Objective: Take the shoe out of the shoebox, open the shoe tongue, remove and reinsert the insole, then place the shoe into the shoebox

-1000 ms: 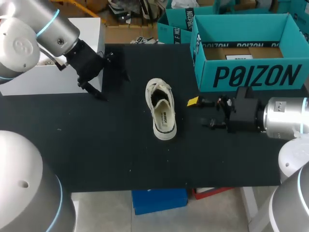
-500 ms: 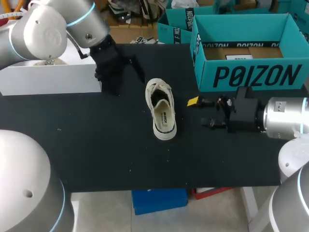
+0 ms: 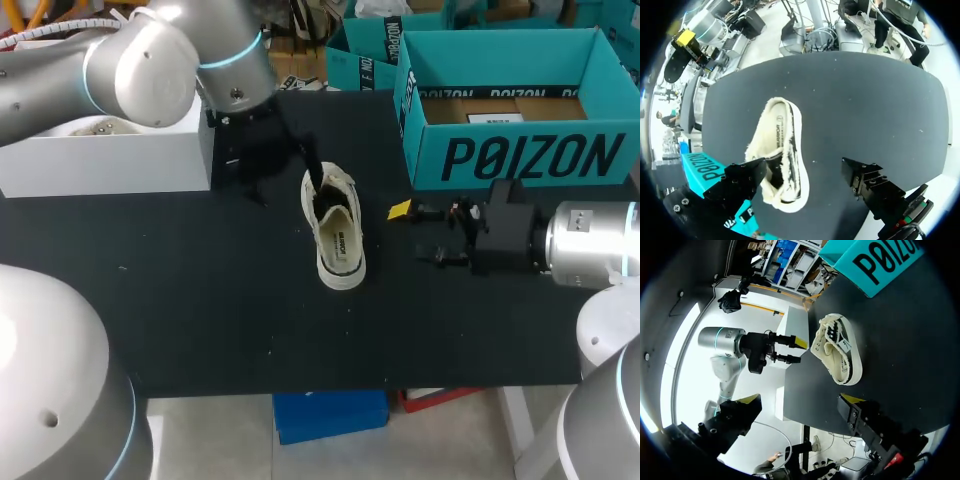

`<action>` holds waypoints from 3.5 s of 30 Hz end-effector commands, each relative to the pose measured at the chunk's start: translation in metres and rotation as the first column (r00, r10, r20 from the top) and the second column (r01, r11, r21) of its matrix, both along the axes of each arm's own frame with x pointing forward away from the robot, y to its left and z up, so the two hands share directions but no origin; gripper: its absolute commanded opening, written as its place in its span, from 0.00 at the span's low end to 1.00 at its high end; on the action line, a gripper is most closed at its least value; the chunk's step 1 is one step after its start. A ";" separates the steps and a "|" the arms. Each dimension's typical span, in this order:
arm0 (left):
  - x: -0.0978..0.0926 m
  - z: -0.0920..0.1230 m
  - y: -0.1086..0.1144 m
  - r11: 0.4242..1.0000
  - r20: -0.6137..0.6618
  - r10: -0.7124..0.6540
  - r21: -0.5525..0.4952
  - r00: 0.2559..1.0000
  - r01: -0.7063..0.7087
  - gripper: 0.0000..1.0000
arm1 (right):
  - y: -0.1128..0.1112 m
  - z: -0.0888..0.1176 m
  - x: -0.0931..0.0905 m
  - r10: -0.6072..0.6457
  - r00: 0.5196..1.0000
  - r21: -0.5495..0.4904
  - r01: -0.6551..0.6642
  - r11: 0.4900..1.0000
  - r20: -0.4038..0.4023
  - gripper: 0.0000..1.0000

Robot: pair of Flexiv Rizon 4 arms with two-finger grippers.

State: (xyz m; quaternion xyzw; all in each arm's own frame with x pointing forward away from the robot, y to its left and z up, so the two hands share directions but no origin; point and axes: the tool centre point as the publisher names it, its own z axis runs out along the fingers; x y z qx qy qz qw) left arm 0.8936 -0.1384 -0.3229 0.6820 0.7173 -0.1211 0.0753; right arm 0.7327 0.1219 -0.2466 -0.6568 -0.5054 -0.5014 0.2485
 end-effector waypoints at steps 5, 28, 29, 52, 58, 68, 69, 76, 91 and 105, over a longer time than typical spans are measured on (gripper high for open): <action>0.011 -0.020 -0.013 0.998 0.016 -0.024 0.051 1.000 0.023 0.94 | 0.000 0.000 0.000 -0.001 1.000 -0.002 0.001 1.000 -0.001 1.00; 0.011 -0.063 -0.023 0.987 0.019 -0.064 0.150 0.998 0.060 0.52 | 0.000 0.000 0.000 -0.001 1.000 -0.002 0.001 1.000 -0.001 1.00; 0.011 -0.065 -0.024 0.986 0.018 -0.066 0.155 0.998 0.063 0.51 | 0.000 0.000 0.000 -0.001 1.000 -0.002 0.001 1.000 -0.001 1.00; 0.015 -0.092 -0.033 0.977 0.033 -0.076 0.203 0.997 0.068 0.46 | 0.000 0.000 0.000 -0.001 1.000 -0.002 0.001 1.000 -0.001 1.00; 0.017 -0.094 -0.033 0.977 0.036 -0.070 0.206 0.997 0.061 0.38 | 0.000 0.000 0.000 -0.001 1.000 -0.002 0.001 1.000 -0.001 1.00; 0.021 -0.101 -0.029 0.971 0.068 -0.074 0.231 0.995 0.056 0.00 | 0.000 0.000 0.000 -0.001 1.000 -0.002 0.001 1.000 -0.001 1.00; 0.021 -0.101 -0.028 0.971 0.066 -0.073 0.232 0.995 0.056 0.00 | 0.000 0.000 0.000 -0.001 1.000 -0.002 0.001 1.000 -0.001 1.00; 0.022 -0.085 -0.023 0.977 0.057 -0.067 0.208 0.996 0.054 0.00 | 0.000 0.000 0.000 -0.001 1.000 -0.002 0.001 1.000 -0.001 1.00; 0.034 -0.014 -0.019 0.987 0.095 -0.071 0.153 0.993 0.055 0.00 | 0.000 0.000 0.000 -0.001 1.000 -0.002 0.001 1.000 -0.001 1.00; 0.061 0.092 -0.007 0.993 0.199 0.032 0.105 0.980 -0.054 0.00 | 0.000 0.000 0.000 -0.001 1.000 -0.002 0.001 1.000 -0.001 1.00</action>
